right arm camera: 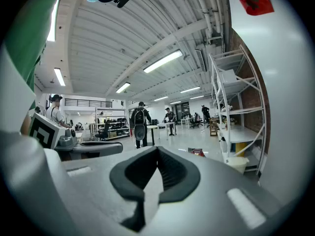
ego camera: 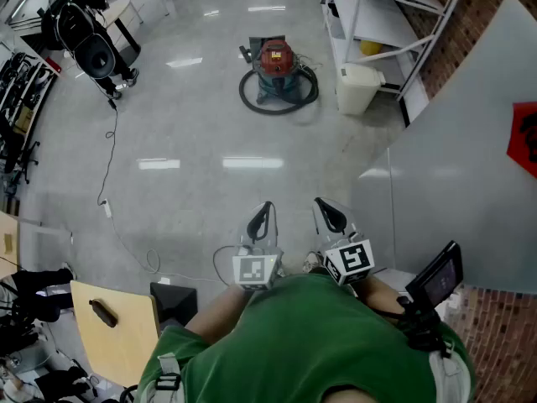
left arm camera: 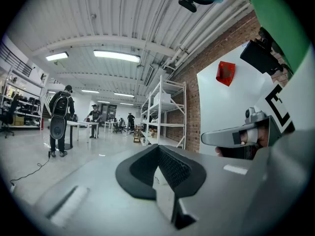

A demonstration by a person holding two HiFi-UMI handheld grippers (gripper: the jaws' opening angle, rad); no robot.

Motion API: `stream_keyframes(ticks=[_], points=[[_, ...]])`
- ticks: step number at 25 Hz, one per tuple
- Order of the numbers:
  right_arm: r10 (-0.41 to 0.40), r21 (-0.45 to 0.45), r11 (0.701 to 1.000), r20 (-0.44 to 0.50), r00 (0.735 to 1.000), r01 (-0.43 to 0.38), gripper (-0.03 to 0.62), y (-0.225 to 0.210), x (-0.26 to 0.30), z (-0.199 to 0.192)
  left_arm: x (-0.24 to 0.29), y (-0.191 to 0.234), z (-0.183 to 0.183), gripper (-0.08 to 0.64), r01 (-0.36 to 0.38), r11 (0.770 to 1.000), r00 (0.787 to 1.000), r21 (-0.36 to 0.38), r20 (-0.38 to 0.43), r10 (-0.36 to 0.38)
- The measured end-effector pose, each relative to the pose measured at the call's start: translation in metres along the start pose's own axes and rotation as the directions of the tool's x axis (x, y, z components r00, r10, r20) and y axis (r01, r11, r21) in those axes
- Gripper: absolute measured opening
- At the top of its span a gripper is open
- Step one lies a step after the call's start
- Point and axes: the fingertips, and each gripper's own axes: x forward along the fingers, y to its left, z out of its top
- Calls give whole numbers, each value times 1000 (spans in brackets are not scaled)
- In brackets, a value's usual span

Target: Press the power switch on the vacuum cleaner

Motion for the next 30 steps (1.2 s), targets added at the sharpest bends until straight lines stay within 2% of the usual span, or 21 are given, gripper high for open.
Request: stream_keyframes(ticks=[6, 11, 30], points=[[3, 1, 1000, 8, 1000, -3, 3, 4, 1, 3, -2, 1, 5, 6, 4, 1000, 1000, -30, 6, -3], [5, 4, 1000, 19, 1000, -5, 3, 7, 0, 5, -5, 4, 1, 6, -7, 1000, 1000, -22, -19, 6], [-6, -25, 1000, 33, 999, 7, 3, 35, 21, 12, -14, 42, -2, 6, 4, 1000, 1000, -27, 9, -3]])
